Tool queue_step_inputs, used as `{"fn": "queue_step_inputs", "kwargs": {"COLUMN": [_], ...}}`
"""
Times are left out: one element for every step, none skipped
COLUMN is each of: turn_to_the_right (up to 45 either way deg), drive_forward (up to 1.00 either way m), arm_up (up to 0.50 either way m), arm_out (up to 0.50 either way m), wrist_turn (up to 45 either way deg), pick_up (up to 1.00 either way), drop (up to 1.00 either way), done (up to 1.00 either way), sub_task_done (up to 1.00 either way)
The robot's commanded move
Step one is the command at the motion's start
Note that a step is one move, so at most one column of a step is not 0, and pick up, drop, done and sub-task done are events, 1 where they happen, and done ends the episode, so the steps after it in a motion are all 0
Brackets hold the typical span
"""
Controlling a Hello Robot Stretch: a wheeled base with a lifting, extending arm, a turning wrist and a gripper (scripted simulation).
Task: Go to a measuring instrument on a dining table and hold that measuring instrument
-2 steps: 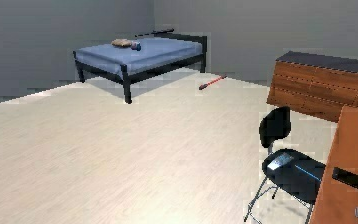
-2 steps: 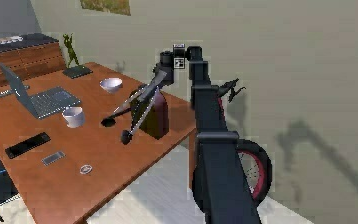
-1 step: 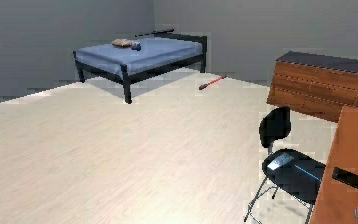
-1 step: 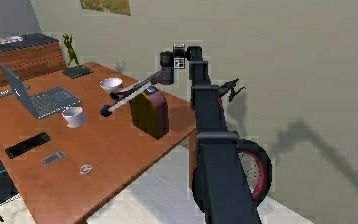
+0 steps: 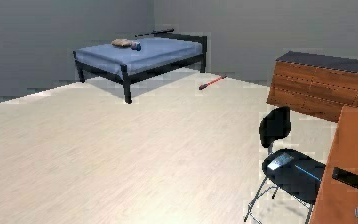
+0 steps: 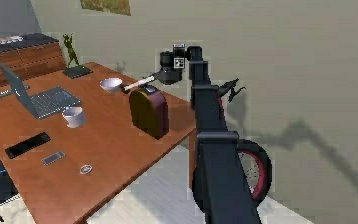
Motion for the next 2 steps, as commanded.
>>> {"fn": "queue_step_inputs", "kwargs": {"turn_to_the_right": [0.0,0.0], "drive_forward": [0.0,0.0], "arm_up": [0.0,-0.3], "arm_out": [0.0,0.0], "wrist_turn": [21.0,0.0], "pick_up": [0.0,0.0], "drop": [0.0,0.0], "done": [0.0,0.0], "sub_task_done": [0.0,0.0]}}
